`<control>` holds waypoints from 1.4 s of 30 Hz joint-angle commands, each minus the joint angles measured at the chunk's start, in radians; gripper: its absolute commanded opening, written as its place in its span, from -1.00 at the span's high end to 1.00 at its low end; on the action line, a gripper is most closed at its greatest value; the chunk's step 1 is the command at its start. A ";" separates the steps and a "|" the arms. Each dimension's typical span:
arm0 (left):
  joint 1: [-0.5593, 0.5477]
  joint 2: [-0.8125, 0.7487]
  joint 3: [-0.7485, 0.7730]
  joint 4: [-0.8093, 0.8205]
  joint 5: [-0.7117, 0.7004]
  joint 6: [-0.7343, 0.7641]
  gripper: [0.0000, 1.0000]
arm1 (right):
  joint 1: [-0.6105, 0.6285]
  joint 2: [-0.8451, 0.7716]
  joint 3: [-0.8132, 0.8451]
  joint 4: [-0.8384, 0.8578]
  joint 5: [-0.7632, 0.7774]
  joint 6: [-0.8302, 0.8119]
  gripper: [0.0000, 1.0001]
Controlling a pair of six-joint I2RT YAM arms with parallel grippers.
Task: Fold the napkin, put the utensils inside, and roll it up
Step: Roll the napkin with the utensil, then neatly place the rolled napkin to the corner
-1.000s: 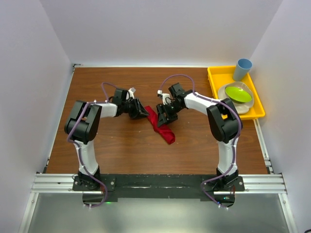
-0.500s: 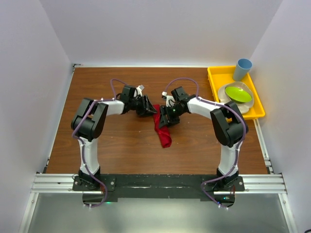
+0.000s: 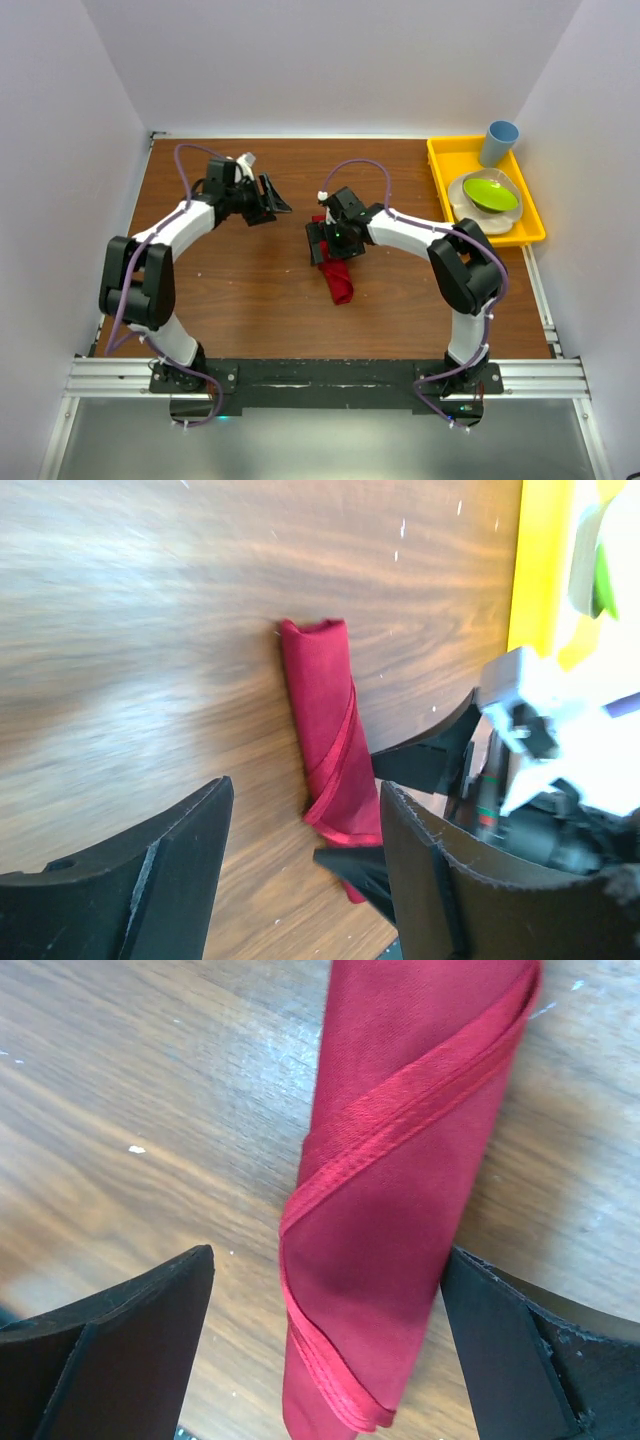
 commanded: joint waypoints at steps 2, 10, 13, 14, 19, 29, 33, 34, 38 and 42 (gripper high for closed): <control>0.052 -0.121 -0.064 -0.060 -0.002 0.071 -0.31 | 0.054 0.008 0.079 -0.089 0.267 0.007 -0.92; 0.052 -0.170 -0.170 -0.020 0.042 0.049 -0.29 | 0.097 0.066 0.136 -0.156 0.371 0.002 -0.61; 0.054 -0.178 -0.170 -0.023 0.041 0.058 -0.29 | 0.106 0.075 0.132 -0.156 0.378 0.011 -0.59; 0.054 -0.181 -0.168 -0.023 0.042 0.057 -0.29 | 0.108 0.077 0.133 -0.159 0.385 0.016 -0.57; 0.055 -0.183 -0.159 -0.023 0.052 0.058 -0.28 | 0.118 0.083 0.119 -0.158 0.411 0.025 -0.41; 0.066 -0.190 -0.175 -0.013 0.072 0.054 -0.27 | 0.131 0.110 0.118 -0.164 0.422 0.059 -0.22; 0.068 -0.198 -0.184 -0.013 0.072 0.054 -0.27 | 0.108 0.091 0.083 -0.152 0.451 0.053 -0.15; 0.068 -0.199 -0.185 -0.011 0.073 0.055 -0.27 | 0.102 0.087 0.075 -0.150 0.459 0.053 -0.14; 0.068 -0.199 -0.202 -0.004 0.079 0.051 -0.26 | 0.039 0.055 0.017 -0.121 0.462 0.033 -0.05; 0.068 -0.196 -0.208 0.006 0.090 0.046 -0.26 | -0.046 0.017 -0.065 -0.093 0.476 -0.003 -0.03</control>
